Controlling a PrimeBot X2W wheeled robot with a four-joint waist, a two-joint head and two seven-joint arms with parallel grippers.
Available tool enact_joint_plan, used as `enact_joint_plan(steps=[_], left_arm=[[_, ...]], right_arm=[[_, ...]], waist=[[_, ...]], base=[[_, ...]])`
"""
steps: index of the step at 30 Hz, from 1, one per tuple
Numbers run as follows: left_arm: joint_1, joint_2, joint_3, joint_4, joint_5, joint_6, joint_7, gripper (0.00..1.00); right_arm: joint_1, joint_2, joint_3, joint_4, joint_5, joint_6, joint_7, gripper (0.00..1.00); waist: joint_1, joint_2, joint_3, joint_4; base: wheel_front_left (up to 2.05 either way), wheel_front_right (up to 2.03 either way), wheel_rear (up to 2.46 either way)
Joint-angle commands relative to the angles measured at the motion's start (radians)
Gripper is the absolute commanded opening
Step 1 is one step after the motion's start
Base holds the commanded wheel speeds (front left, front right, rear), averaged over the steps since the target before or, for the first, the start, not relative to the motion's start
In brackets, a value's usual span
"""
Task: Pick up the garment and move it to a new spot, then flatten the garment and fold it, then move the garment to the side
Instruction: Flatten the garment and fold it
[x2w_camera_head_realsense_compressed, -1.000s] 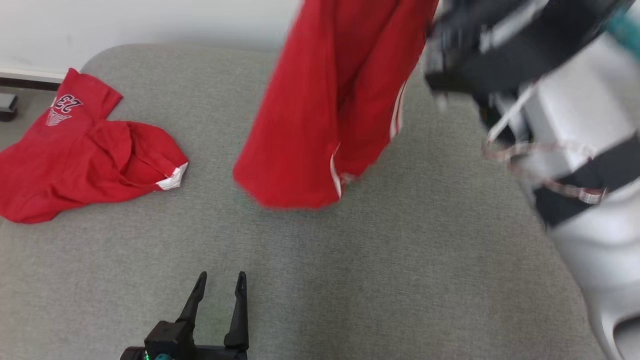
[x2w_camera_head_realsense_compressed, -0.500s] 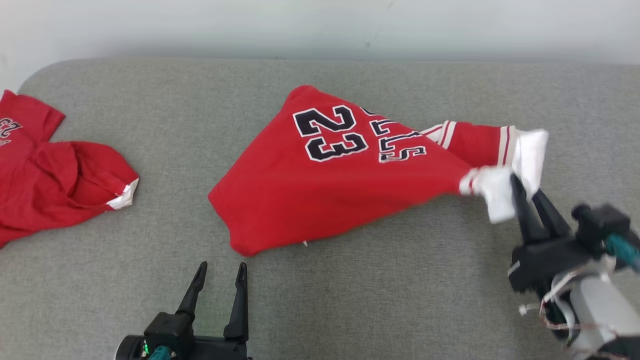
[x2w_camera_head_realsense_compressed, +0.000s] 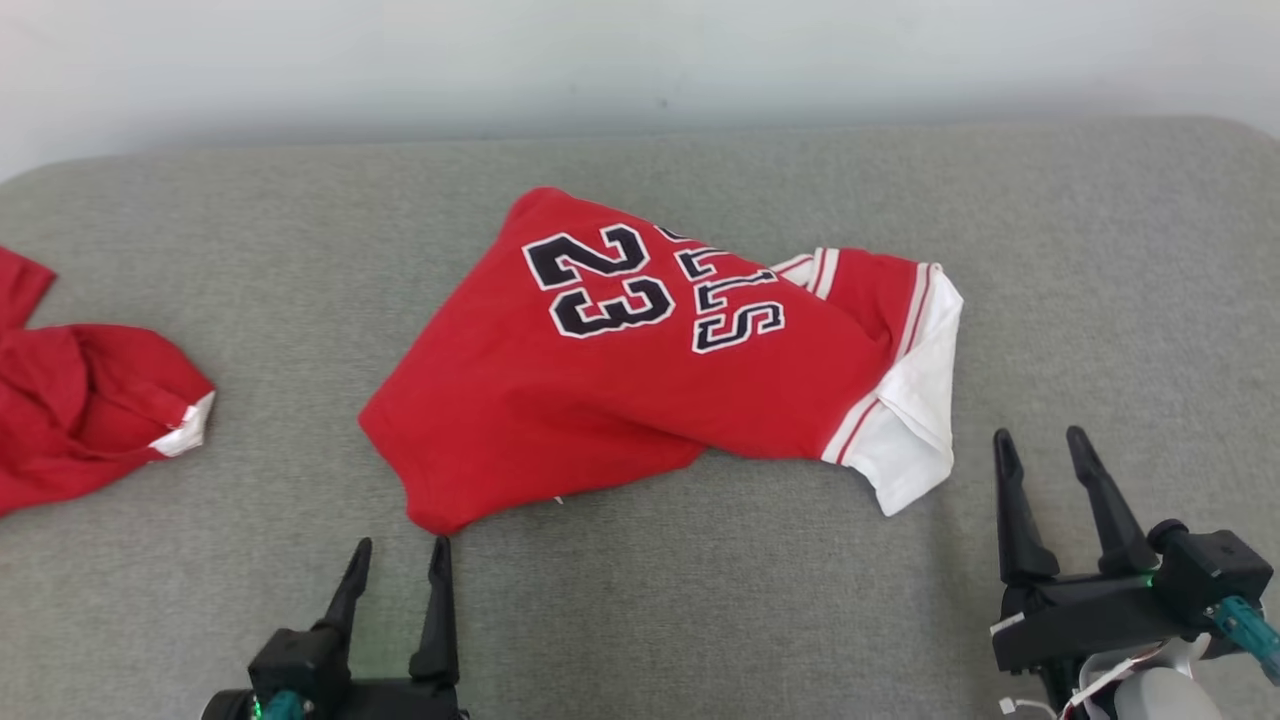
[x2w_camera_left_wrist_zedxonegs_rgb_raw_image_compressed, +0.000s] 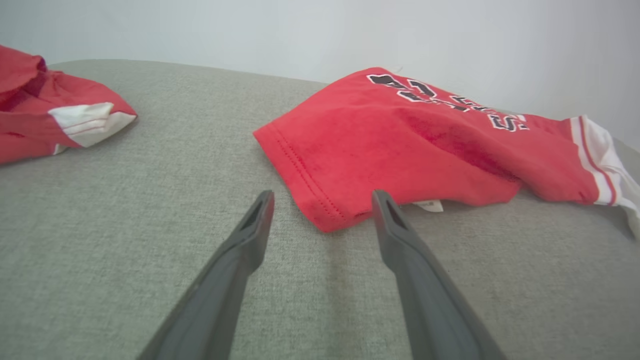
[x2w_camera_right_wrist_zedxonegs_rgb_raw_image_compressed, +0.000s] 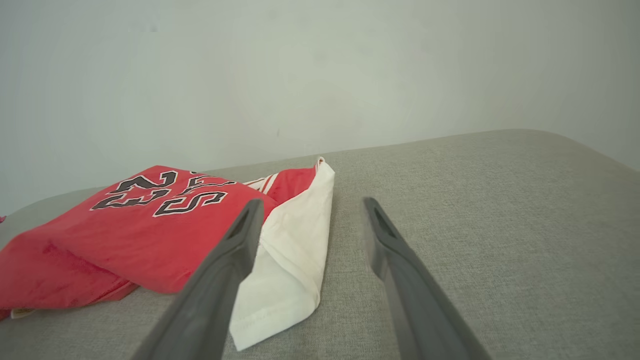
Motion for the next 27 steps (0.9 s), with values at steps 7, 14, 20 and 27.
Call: enact_joint_plan(steps=[7,14,20,27], left_arm=[[-0.079,0.0,0.012,0.111,-0.082,-0.006,-0.003,1.0],[-0.112,0.001,0.016,0.148,-0.112,-0.015,-0.003,1.0],[-0.12,0.001,0.035,0.09,-0.075,-0.028,-0.003,0.0],[-0.074,0.0,0.03,-0.027,0.006,-0.058,-0.004,0.0]], right_arm=[[-0.035,0.001,-0.003,-0.026,-0.004,-0.002,0.0,1.0],[-0.041,-0.002,-0.01,-0.029,-0.004,-0.002,0.0,1.0],[-0.041,-0.003,-0.014,-0.029,-0.007,-0.002,0.0,1.0],[-0.013,0.018,-0.02,-0.006,0.0,-0.002,0.0,1.0]], waist=[[0.0001,0.0001,0.072,-0.063],[0.0001,0.0001,0.093,-0.083],[0.0001,0.0001,0.097,-0.084],[0.0001,0.0001,0.04,-0.036]], base=[[0.0,0.0,0.0],[0.0,0.0,0.0],[0.0,0.0,0.0],[0.0,0.0,0.0]])
